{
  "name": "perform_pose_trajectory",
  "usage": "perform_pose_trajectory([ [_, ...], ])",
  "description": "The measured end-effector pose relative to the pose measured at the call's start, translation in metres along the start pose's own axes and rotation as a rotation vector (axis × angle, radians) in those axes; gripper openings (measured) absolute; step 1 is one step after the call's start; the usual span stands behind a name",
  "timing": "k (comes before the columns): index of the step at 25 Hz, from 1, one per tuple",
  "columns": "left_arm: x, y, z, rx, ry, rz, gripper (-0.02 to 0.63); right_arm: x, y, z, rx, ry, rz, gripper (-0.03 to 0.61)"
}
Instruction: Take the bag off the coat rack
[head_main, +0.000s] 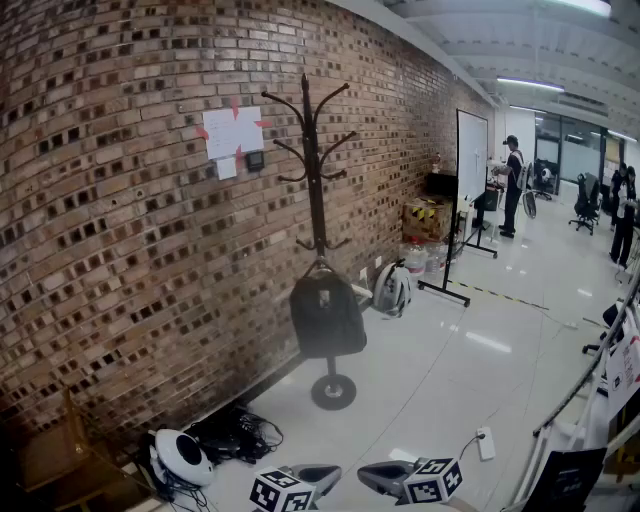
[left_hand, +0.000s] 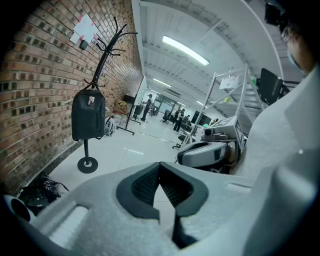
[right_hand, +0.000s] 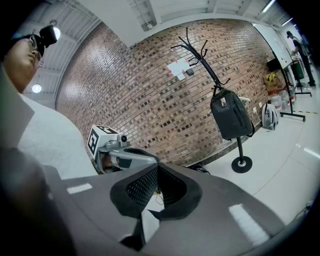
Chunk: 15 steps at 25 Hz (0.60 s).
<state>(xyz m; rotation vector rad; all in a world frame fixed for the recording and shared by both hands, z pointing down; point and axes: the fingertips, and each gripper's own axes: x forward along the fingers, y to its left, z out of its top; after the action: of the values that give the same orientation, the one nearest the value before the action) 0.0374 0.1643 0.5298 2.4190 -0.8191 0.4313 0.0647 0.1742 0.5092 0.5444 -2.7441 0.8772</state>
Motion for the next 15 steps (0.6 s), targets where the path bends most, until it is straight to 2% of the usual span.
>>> perform_pose_trajectory([
  [6, 0.012, 0.023, 0.015, 0.002, -0.029, 0.016, 0.002, 0.011, -0.018, 0.013, 0.014, 0.012, 0.018, -0.002],
  [9, 0.014, 0.037, 0.02, -0.026, -0.023, 0.011, 0.0, 0.021, -0.032, 0.017, 0.023, 0.021, 0.011, -0.002],
  [15, 0.031, 0.098, 0.041, -0.063, -0.041, 0.005, 0.002, 0.046, -0.086, 0.037, 0.052, 0.022, -0.028, -0.002],
])
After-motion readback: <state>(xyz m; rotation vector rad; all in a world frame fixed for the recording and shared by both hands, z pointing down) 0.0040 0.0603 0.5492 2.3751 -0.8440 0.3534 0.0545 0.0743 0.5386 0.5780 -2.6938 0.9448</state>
